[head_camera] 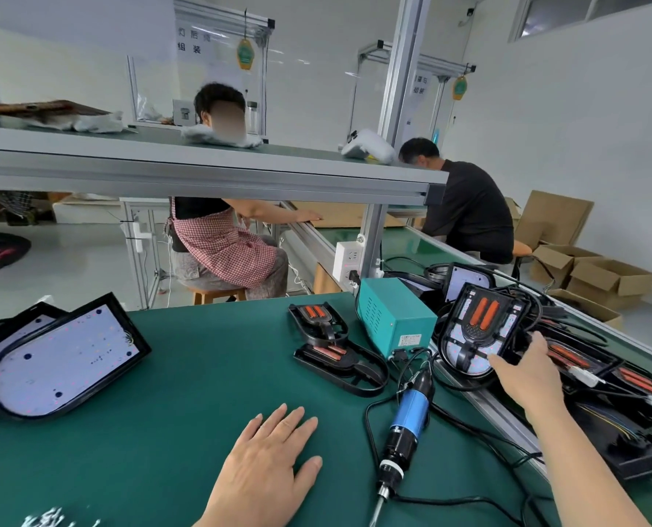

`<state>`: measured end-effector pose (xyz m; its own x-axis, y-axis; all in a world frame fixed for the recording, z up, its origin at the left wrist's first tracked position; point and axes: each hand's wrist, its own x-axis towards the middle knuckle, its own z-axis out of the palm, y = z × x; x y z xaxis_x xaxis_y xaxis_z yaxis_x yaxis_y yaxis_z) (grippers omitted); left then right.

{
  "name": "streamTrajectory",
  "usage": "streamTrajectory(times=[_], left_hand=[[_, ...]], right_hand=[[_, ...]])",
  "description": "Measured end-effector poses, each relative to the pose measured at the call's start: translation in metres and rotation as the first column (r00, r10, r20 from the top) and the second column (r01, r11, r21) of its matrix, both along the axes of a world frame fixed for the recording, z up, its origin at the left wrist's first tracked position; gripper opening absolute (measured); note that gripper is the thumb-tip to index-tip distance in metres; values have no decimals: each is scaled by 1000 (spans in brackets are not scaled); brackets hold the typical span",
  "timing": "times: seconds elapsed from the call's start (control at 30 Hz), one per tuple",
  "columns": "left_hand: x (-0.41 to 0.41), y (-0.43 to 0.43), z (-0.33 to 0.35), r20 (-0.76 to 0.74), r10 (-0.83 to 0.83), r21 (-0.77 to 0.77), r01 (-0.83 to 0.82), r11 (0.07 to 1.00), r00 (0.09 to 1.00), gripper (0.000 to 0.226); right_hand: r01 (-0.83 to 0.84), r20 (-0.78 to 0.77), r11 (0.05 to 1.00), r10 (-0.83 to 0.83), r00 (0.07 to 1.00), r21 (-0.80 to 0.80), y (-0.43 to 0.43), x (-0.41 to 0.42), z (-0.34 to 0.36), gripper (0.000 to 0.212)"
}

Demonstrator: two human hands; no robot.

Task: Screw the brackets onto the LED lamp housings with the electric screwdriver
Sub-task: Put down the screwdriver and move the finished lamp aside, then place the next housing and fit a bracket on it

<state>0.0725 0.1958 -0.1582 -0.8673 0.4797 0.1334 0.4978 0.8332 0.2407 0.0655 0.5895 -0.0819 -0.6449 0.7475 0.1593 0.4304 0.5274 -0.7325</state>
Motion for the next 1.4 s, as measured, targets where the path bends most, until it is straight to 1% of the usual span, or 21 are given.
streamTrajectory(times=[0.07,0.13,0.23,0.3,0.37,0.47,0.53,0.67,0.8,0.87,0.93,1.03,1.1,1.13,1.17,1.2,1.23,1.27,1.33,1.4], left_hand=[[-2,1,-4,-6,17,0,-17,1000,1000,63],[-1,3,-3,1,19,-4,-19,1000,1000,64],[1,1,-2,-8,6,-8,-6,1000,1000,64],[3,0,0,3,-6,-7,6,1000,1000,63],[4,0,2,17,-5,23,5,1000,1000,59],[6,-1,6,25,13,166,-17,986,1000,46],[7,-2,10,31,23,286,-31,958,999,40],[7,-5,17,33,146,374,-148,915,989,36],[1,-7,15,107,253,464,-273,843,962,30],[1,-7,13,126,273,472,-299,829,954,33],[4,-9,13,119,289,478,-310,822,950,37],[4,-17,13,154,314,527,-347,776,937,35],[-1,-30,18,118,359,520,-365,772,926,32],[-5,-40,23,70,398,525,-373,765,915,30],[-10,-52,30,-9,447,533,-374,759,894,28],[-18,-67,38,-116,505,536,-374,757,855,28],[-26,-82,47,-223,571,542,-386,746,790,33],[-35,-99,59,-289,637,545,-424,723,714,40],[-54,-131,83,-299,746,540,-539,647,596,54],[-73,-162,101,-276,812,486,-654,579,514,65]], right_hand=[[-16,-50,1000,17,999,17,-13,10,7,84],[-59,-148,998,60,987,14,-39,18,12,73],[-221,-319,974,195,927,-47,-103,25,13,66],[-384,-380,919,325,866,-89,-153,27,9,62],[-508,-380,850,428,820,-139,-202,24,-1,60],[-610,-360,756,515,778,-237,-263,13,-20,56],[-609,-326,731,520,789,-308,-291,6,-32,52],[-535,-268,723,464,845,-437,-317,-8,-49,41],[-503,-334,671,376,864,-545,-326,-22,-51,22],[-513,-352,696,377,857,-503,-330,-23,-53,18],[-532,-372,725,393,841,-437,-332,-20,-56,21],[-559,-373,725,428,823,-403,-335,-18,-58,22],[-574,-350,727,462,815,-376,-338,-23,-59,21],[-582,-342,724,477,810,-369,-340,-25,-59,21],[-587,-335,722,486,807,-367,-342,-27,-59,22],[-587,-334,719,486,808,-374,-344,-28,-60,22],[-583,-339,717,478,810,-382,-345,-27,-60,22],[-583,-347,713,473,810,-390,-346,-28,-60,22],[-596,-361,702,478,801,-390,-346,-27,-64,24],[-604,-361,697,488,795,-388,-346,-27,-66,25]])
